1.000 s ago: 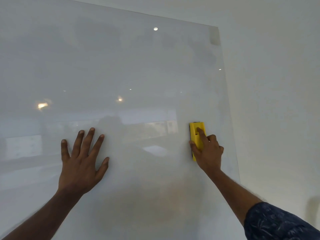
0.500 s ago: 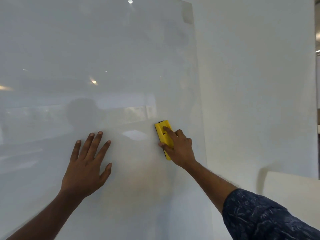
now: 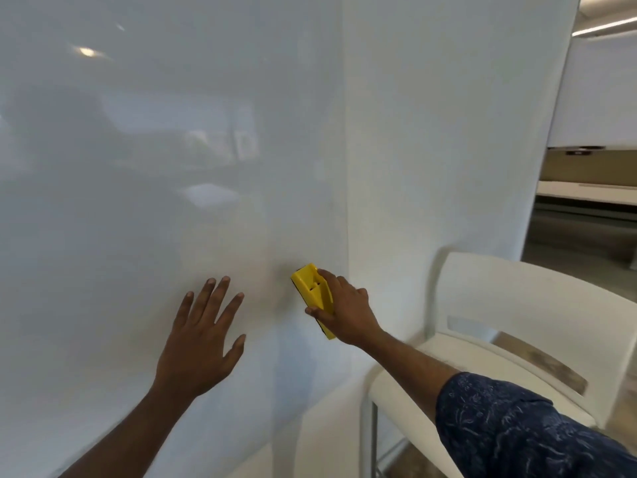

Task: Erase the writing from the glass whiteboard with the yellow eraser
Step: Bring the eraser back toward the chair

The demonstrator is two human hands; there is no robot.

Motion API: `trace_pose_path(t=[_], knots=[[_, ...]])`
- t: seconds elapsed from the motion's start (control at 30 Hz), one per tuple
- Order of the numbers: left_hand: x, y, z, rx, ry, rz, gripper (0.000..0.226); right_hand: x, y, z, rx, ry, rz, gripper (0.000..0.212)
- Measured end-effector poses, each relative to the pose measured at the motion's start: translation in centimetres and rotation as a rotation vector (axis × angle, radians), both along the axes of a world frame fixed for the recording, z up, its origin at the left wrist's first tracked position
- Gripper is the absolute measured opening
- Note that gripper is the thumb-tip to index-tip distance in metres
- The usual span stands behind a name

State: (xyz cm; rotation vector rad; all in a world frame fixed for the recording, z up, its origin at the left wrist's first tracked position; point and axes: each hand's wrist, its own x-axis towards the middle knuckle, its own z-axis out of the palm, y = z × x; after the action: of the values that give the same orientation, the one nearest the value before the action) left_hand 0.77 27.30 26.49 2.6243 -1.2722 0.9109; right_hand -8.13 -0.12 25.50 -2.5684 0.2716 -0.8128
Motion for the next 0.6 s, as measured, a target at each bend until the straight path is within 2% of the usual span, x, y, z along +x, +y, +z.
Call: trace_pose_path(t=[0.2,0.6], knots=[[-2.4,-4.7,-6.4,0.074,0.197,-0.03,0.081,-4.1,-3.5,-7.6,0.024,0.185,-0.086,0.077],[-5.1,-13.3,-14.6,0.223,0.366,-0.061,0.08,-11.0,-16.2,-19.7,0.047,0.591,-0.331,0.068]])
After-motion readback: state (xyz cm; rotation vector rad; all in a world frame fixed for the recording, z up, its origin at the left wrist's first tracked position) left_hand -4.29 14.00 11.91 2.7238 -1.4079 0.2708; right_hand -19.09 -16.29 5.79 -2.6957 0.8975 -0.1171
